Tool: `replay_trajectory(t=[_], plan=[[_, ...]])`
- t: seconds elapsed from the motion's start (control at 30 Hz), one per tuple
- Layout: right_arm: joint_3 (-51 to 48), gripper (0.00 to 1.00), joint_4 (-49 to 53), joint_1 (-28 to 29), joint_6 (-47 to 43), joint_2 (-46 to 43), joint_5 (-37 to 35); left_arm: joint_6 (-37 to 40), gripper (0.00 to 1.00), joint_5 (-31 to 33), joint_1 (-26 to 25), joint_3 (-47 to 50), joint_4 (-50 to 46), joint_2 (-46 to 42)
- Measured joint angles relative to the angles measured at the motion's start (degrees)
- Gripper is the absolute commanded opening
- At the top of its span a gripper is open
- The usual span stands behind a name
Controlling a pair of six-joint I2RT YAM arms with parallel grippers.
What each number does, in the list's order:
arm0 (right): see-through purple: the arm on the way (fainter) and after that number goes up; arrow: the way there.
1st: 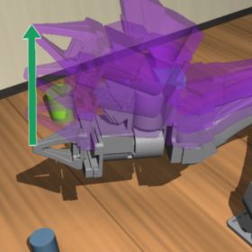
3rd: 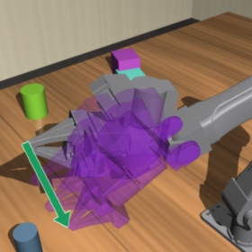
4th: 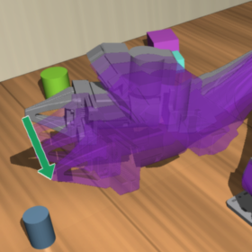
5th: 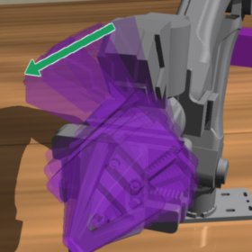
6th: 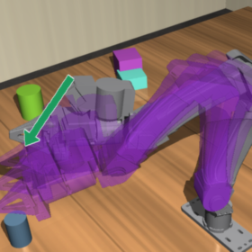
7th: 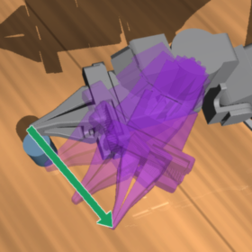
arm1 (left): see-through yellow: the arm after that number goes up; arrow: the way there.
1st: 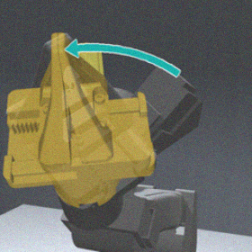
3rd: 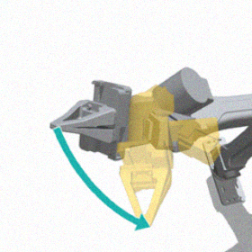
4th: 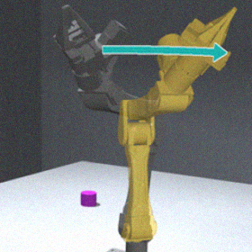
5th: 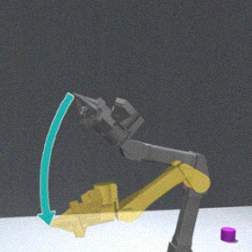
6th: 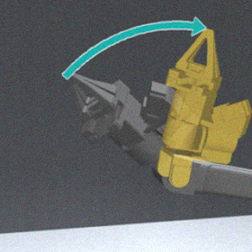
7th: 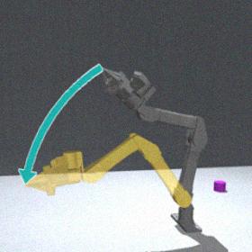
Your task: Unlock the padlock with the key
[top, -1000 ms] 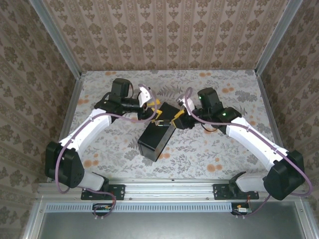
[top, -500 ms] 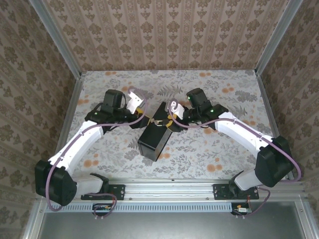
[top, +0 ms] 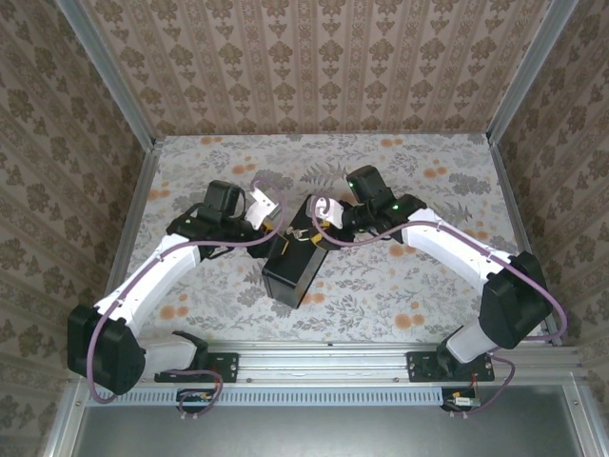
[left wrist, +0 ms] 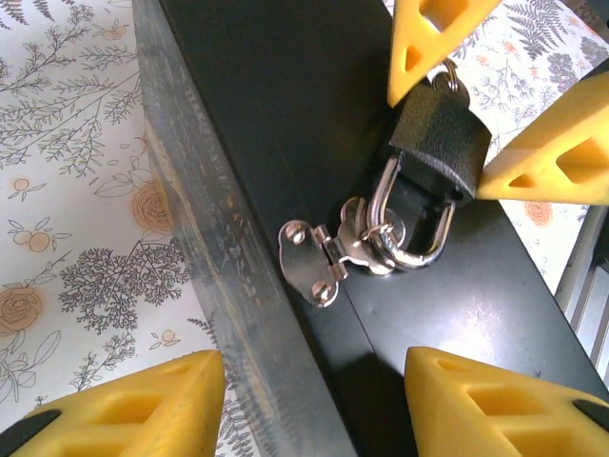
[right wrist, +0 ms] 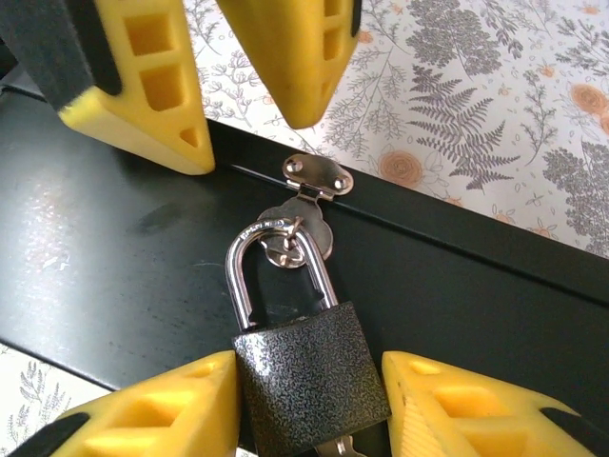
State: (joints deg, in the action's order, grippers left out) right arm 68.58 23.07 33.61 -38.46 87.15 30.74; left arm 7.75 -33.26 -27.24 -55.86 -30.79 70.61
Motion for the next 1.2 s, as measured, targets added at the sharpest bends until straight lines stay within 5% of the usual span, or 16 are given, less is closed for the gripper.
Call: replay_trajectory(t=[0.27,0.67,0.97,1.2], plan=[[1.7,0.29,2.6,1.5,0.4,0.0,-1.8,0.0,0.52,-0.4,0.4,0.0,0.4,0.2],[7.5,0.22,12.4,-0.7,12.6,1.5,1.9,-0.1,0.50,-1.3,0.3,0.0,1.9,1.0],[10.3,0.15,15.5,-2.2,39.6,4.0,7.4,-1.6,0.49,-0.7,-1.7,0.0,3.7,1.6],[4.0,0.11,5.0,-3.2,66.7,2.0,8.8,-4.6,0.49,0.6,-2.2,-0.4,5.4,2.9]])
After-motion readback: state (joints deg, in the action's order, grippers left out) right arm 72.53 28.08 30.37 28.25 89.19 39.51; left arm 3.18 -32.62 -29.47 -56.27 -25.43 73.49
